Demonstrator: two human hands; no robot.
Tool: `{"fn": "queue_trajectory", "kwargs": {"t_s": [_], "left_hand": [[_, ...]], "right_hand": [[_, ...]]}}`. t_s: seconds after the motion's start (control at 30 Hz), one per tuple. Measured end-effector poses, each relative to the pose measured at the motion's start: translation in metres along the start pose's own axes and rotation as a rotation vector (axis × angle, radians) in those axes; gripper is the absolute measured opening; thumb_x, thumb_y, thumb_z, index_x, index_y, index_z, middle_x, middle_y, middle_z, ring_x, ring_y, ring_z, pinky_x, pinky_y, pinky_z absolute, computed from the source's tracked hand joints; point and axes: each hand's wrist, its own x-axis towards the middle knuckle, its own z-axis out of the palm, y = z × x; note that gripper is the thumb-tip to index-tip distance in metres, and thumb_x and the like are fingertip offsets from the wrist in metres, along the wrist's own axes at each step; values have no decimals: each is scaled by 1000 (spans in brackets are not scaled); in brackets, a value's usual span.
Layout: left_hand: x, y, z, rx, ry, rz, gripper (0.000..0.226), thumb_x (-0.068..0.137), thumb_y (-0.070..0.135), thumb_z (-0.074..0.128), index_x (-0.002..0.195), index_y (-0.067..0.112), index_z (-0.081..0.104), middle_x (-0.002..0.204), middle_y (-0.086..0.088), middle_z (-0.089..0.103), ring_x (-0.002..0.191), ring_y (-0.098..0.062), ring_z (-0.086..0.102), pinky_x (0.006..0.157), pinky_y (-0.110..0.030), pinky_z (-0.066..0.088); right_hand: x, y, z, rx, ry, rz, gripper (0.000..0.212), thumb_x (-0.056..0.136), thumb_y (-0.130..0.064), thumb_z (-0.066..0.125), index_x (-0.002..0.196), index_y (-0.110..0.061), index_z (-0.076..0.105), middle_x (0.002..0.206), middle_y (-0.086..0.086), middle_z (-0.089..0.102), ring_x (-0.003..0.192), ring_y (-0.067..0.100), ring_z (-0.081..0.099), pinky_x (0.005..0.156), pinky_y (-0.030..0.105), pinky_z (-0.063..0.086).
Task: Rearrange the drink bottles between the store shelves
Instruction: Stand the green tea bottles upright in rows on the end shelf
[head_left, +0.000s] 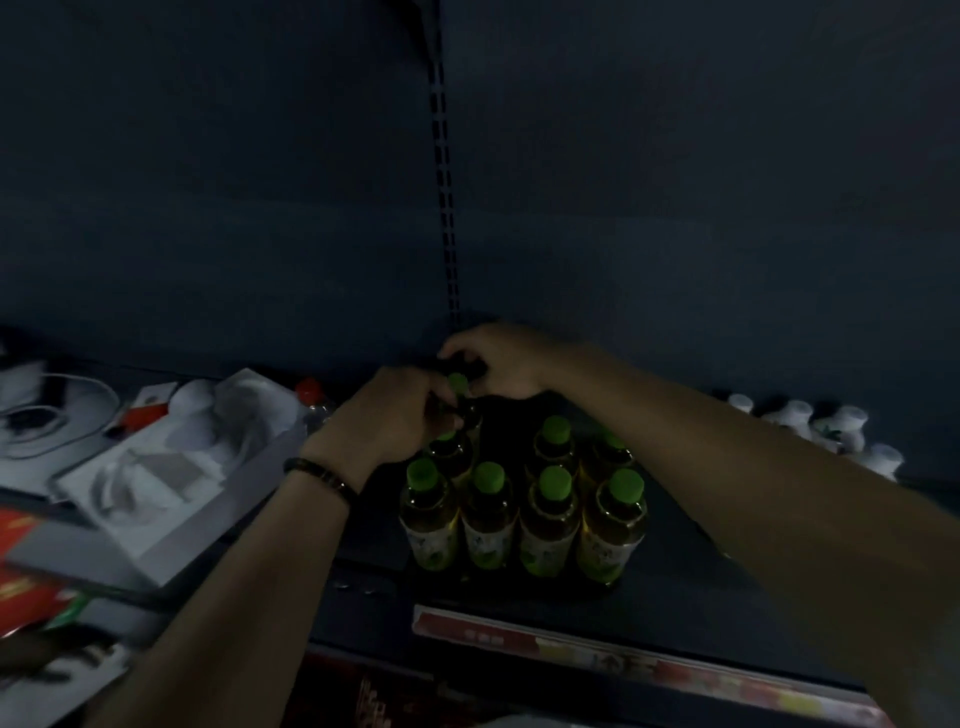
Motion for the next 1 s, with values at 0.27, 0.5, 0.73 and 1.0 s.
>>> {"fn": "queue_trajectory", "kwargs": {"t_s": [0.27,0.5,0.73,1.0], "left_hand": [[-7,0,7,-102,5,-41,24,97,33,78,117,21,82,116,2,79,100,-12,72,87,-28,58],[-4,3,7,-34,-12,-53,22,97,34,77,116,24,82,117,1,78,100,-13,71,79,-22,52],[-1,5,4,41,-23,-59,23,97,39,77,115,26,83,117,2,77,101,-15,70,86,-30,57],[1,3,8,44,7,-36,20,97,38,78,112,27,82,111,3,78,92,-13,68,69,-23,46]], "right_hand": [[14,-7,16,-161,5,-79,10,97,-25,72,107,-27,73,106,-5,61,104,19,60,81,34,52],[5,7,2,-151,-6,-7,21,92,-22,79,112,-28,75,114,-6,63,107,17,62,87,31,54],[-9,17,-2,-103,-52,31,22,91,-16,81,109,-28,77,112,-14,55,108,11,54,85,26,46],[-14,7,3,-119,-56,38,27,89,-34,82,114,-25,76,100,-12,65,93,11,64,83,30,58]]}}
